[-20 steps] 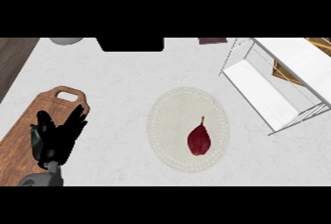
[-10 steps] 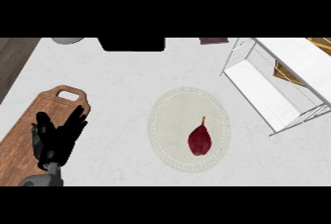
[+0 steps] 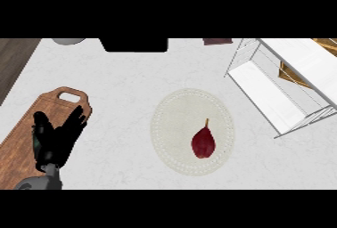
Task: Pick the cupcake from the placemat and place it in the tiered shelf
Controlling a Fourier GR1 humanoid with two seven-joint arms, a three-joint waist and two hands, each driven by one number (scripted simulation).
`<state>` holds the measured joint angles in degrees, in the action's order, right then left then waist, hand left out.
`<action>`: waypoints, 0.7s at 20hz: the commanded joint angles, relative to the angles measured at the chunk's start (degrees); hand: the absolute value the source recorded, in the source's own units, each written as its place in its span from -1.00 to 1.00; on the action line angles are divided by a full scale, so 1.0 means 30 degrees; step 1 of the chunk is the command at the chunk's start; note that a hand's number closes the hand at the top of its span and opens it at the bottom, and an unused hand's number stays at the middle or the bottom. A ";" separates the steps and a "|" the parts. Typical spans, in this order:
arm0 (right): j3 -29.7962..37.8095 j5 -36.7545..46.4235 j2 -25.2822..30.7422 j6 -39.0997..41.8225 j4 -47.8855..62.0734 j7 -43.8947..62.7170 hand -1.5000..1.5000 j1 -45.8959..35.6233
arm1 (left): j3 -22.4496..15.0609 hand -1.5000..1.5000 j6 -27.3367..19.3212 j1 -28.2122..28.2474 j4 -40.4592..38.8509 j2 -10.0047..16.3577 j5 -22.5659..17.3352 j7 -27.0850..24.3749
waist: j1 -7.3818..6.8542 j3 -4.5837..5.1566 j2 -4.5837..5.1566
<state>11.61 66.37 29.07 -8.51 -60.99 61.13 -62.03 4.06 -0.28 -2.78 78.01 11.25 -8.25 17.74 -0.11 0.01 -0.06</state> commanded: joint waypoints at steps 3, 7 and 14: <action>0.1469 -0.0030 -0.1128 -0.3297 -0.2284 0.1516 -1.00 0.0445 | -0.0120 0.00 0.0026 -0.0136 -0.0610 -0.0325 0.0141 -0.0365 | 0.0076 -0.0002 -0.0012; 0.3345 -0.0586 -0.0814 -0.5062 -0.2139 0.0512 -1.00 -0.0186 | -0.0447 0.00 -0.0193 0.0048 0.0020 -0.0426 0.0467 -0.0154 | -0.0158 -0.0017 0.0056; 0.4056 0.1836 -0.1410 -0.6678 -0.5384 0.1505 -1.00 0.0474 | -0.0087 0.00 -0.0174 0.0537 0.0147 -0.0285 0.0326 -0.0179 | -0.0048 0.0002 -0.0042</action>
<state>23.09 67.78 25.91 -22.63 -73.46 58.89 -61.31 4.13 -0.14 -2.77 77.19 10.70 -7.90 17.12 -0.10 0.00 -0.12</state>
